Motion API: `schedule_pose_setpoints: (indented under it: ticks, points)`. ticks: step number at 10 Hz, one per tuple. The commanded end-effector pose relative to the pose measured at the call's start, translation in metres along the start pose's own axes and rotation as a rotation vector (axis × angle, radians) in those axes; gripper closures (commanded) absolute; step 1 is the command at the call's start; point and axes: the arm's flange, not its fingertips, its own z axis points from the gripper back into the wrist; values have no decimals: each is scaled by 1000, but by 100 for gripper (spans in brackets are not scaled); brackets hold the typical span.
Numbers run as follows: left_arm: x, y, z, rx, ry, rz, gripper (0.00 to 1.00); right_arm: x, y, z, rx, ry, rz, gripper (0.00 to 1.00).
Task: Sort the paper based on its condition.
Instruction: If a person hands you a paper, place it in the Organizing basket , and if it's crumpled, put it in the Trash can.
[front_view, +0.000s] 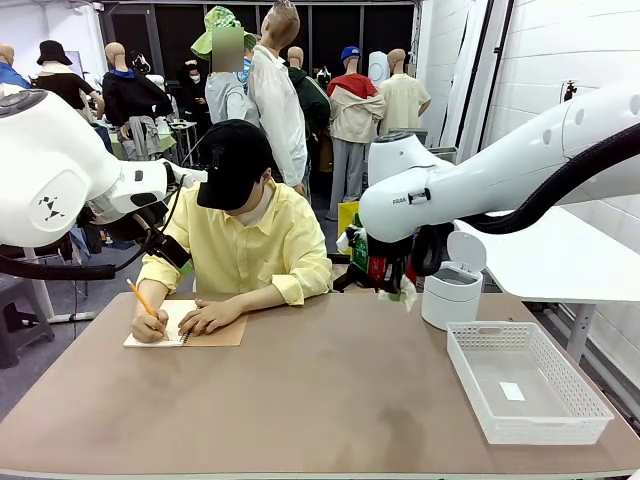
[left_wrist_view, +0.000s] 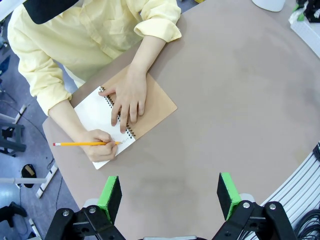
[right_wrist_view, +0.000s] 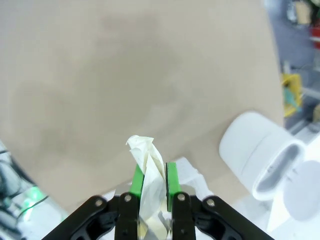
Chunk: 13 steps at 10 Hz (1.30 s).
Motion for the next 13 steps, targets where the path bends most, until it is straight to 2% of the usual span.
schedule_pose_setpoints:
  ticks: [1,3,7,9,12,13]
  points:
    - [0,1,0,1,-1,0,0,-3,-28,10,-85,89,-107,78]
    - [0,1,0,1,-1,0,0,-7,-63,14,-152,136,-198,78]
    - [0,1,0,1,-1,0,0,-12,-121,0,-326,171,-260,78]
    - [0,1,0,1,-1,0,0,-17,-139,-16,-386,193,-273,78]
    - [0,1,0,1,-1,0,0,-15,-140,-17,-353,197,-304,78]
    - [0,1,0,1,-1,0,0,-23,-142,-21,-349,201,-263,78]
